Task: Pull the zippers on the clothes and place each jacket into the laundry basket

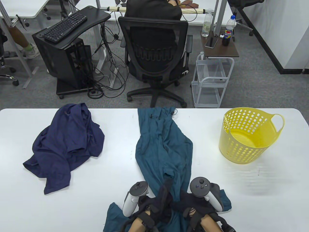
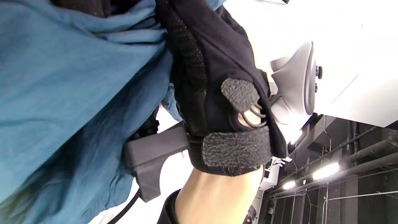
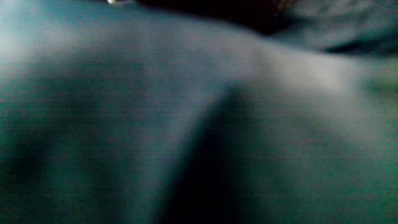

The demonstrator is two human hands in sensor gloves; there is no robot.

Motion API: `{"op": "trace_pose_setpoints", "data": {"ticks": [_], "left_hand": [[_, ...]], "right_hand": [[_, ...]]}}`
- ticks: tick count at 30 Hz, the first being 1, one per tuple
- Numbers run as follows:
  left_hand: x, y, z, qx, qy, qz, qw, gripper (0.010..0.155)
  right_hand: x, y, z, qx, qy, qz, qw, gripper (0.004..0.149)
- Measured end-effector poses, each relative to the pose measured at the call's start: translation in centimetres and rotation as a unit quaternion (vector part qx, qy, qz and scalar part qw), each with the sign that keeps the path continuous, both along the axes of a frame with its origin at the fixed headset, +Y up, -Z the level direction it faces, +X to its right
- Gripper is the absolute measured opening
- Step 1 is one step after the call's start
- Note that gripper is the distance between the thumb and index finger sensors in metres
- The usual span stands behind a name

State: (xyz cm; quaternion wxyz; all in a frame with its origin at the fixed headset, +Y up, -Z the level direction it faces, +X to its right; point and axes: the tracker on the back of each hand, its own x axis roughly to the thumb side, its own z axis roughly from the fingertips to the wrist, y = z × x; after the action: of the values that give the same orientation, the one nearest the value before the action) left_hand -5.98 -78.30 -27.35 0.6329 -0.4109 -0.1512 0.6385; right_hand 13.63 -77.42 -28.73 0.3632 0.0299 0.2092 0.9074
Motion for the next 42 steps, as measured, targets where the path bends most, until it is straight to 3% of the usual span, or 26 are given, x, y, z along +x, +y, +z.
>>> {"op": "trace_pose_setpoints", "data": {"ticks": [5,9,12,14,19,22,24,26,29,32,34,35,37,38,40,42], "left_hand": [[0.5,0.8,0.4,0.024,-0.019,0.009,0.999,0.082],[0.6,2.4,0.6,0.078,-0.029,0.051,0.995,0.080],[0.4,3.3,0.7,0.108,-0.024,0.072,0.991,0.079],[0.7,3.5,0.8,0.111,-0.040,0.096,0.988,0.079],[2.1,2.5,1.5,0.069,-0.096,0.096,0.988,0.078],[2.5,1.8,1.8,0.029,-0.117,0.048,0.992,0.078],[1.9,2.0,1.5,0.035,-0.085,-0.024,0.995,0.077],[0.4,2.8,1.2,0.061,-0.012,-0.119,0.991,0.077],[-2.1,6.2,0.9,0.198,0.118,-0.245,0.942,0.077],[-2.3,10.9,1.6,0.399,0.187,-0.303,0.845,0.079],[-0.2,14.1,2.8,0.553,0.181,-0.310,0.752,0.083],[1.1,15.0,3.3,0.598,0.164,-0.308,0.722,0.086],[3.6,15.8,3.7,0.636,0.130,-0.334,0.683,0.094],[4.3,15.8,3.7,0.638,0.125,-0.359,0.670,0.098],[5.4,15.1,3.4,0.638,0.120,-0.435,0.624,0.102],[5.4,14.4,3.4,0.641,0.151,-0.438,0.612,0.099]], "right_hand": [[0.7,0.4,-0.5,0.054,-0.034,0.008,0.998,0.056],[2.8,0.6,-1.6,0.065,-0.067,-0.140,0.986,0.048],[4.7,0.9,-2.4,0.079,-0.094,-0.262,0.957,0.050],[6.3,1.1,-2.8,0.091,-0.118,-0.343,0.927,0.051],[9.7,1.7,-3.4,0.118,-0.156,-0.464,0.864,0.053],[11.2,2.4,-3.3,0.139,-0.153,-0.484,0.850,0.053],[11.7,3.1,-3.0,0.159,-0.141,-0.477,0.853,0.053],[11.7,3.9,-2.7,0.176,-0.122,-0.475,0.854,0.053],[10.8,5.3,-2.1,0.195,-0.079,-0.479,0.852,0.053],[9.6,6.5,-1.5,0.204,-0.037,-0.466,0.860,0.052],[8.3,7.1,-1.0,0.201,0.009,-0.439,0.876,0.051],[7.7,7.3,-0.7,0.199,0.026,-0.429,0.881,0.051],[6.5,7.7,-0.3,0.192,0.066,-0.410,0.889,0.051],[6.1,7.9,-0.1,0.191,0.081,-0.403,0.891,0.050],[5.2,8.2,0.6,0.177,0.123,-0.393,0.894,0.048],[5.2,8.1,0.8,0.178,0.104,-0.362,0.909,0.048]]}}
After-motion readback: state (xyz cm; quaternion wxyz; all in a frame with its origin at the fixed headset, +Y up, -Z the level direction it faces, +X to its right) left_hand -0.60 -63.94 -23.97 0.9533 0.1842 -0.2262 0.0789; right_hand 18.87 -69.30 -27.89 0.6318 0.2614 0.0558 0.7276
